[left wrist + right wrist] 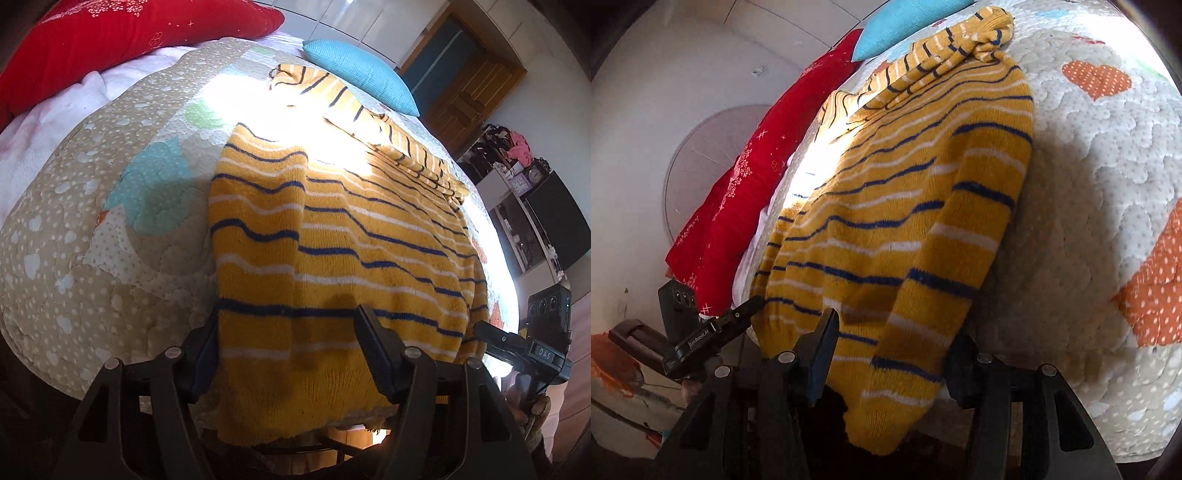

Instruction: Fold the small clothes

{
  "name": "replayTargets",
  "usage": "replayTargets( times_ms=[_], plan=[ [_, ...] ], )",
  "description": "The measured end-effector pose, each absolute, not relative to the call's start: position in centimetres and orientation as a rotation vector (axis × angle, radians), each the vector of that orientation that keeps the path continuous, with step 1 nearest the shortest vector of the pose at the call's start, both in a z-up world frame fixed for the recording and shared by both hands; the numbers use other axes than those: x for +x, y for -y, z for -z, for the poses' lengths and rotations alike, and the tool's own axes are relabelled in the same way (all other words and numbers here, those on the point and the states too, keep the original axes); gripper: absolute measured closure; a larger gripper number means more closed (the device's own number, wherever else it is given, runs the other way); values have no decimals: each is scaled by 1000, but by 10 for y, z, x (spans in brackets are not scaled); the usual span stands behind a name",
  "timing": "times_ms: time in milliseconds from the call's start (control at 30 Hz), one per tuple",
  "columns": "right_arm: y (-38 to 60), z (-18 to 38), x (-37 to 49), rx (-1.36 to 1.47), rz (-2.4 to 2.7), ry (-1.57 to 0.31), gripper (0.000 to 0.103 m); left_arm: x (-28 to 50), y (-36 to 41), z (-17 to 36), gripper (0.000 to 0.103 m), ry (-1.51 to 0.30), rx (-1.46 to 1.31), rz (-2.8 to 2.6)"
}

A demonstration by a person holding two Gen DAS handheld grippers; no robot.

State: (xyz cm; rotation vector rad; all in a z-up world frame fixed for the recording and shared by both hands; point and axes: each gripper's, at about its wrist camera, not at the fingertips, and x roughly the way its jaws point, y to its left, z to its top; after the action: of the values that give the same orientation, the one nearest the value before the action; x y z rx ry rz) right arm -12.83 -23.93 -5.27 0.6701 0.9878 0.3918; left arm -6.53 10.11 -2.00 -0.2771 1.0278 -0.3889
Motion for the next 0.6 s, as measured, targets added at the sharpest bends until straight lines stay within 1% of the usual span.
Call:
replayTargets(
  times_ms=[67,133,233,267,300,333,367,400,500,600],
  plan=[
    [232,54,-132,651,-388,-991,46,-65,-99,21,19,-1016,-292,404],
    [227,54,-135,606,-370,-979,46,-64,-97,22,13,-1009,-324,409],
    [219,54,-136,578,-329,-956,46,-59,-96,23,13,-1026,-340,377],
    [222,54,-138,574,-316,-951,48,-58,-95,22,24,-1034,-334,353],
    [221,52,-140,558,-300,-948,61,-58,-94,20,34,-1042,-311,318],
    [218,50,-141,525,-279,-950,71,-57,-94,18,66,-1052,-271,274],
    [218,48,-140,492,-264,-957,84,-55,-96,16,91,-1060,-250,252],
    [218,46,-139,478,-267,-964,88,-54,-100,13,93,-1068,-278,267],
    [230,35,-136,518,-321,-945,92,-56,-109,-2,94,-1062,-347,281],
    [248,18,-144,581,-385,-906,93,-70,-103,-26,95,-1016,-323,310]
  ],
)
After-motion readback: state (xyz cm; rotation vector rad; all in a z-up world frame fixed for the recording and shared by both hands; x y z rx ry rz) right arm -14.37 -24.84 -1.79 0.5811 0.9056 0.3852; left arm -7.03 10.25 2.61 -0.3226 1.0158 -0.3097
